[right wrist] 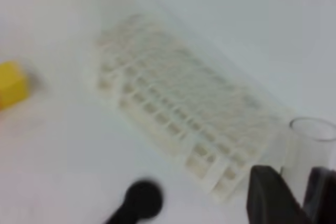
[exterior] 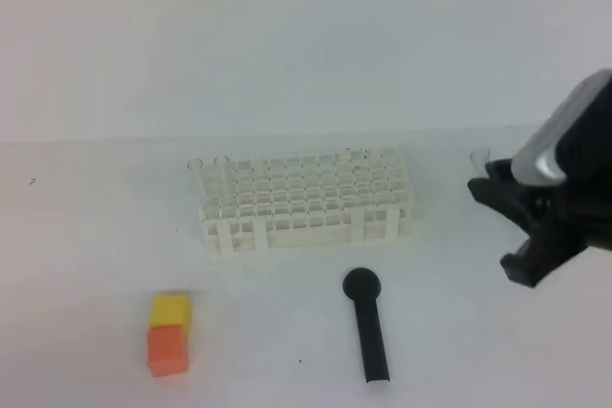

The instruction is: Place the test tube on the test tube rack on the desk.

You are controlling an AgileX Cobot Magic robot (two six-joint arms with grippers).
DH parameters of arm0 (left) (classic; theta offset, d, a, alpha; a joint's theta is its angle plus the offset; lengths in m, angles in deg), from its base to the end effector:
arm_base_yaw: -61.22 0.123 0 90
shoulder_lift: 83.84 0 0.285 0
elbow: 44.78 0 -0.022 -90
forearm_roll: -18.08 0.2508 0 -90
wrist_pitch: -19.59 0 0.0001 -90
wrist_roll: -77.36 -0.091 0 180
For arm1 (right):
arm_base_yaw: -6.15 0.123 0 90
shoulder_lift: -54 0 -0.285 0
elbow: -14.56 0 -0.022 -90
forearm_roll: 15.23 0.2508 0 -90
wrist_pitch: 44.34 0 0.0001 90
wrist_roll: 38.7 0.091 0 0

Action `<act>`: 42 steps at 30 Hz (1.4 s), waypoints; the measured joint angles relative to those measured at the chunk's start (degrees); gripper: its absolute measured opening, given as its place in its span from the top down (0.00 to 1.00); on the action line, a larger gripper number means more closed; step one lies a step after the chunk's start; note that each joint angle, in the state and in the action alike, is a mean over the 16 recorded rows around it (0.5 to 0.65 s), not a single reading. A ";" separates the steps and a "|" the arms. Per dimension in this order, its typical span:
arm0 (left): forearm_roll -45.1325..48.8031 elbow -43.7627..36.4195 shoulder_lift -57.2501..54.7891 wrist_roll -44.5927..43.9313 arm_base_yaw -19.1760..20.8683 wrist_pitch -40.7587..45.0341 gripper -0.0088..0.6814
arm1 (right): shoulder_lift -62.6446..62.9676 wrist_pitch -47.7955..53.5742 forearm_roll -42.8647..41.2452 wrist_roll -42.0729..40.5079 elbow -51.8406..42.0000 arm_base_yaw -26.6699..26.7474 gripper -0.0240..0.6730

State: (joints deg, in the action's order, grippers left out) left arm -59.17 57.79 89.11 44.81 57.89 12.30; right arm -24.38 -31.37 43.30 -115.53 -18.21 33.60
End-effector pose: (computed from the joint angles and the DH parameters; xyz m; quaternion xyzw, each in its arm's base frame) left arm 0.0548 0.0080 0.2152 -0.2763 0.6017 -0.2665 0.7005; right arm 0.2255 0.1369 0.2902 -0.3817 0.7647 0.1201 0.5051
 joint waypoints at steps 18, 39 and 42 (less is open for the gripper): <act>16.29 0.12 -0.12 0.75 1.61 0.38 0.99 | -26.70 -47.66 -32.36 50.79 11.97 19.20 0.79; 61.88 0.00 -0.15 27.39 11.49 21.32 0.99 | -51.19 -55.30 -44.92 67.11 31.97 19.90 0.79; 63.06 0.12 -0.14 27.70 11.43 24.22 0.99 | -51.71 -55.57 -45.00 66.62 32.05 19.90 0.79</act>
State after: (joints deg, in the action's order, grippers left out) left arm 3.89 57.91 88.97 72.51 69.31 36.52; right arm -76.09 -86.93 -1.70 -48.91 13.84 53.51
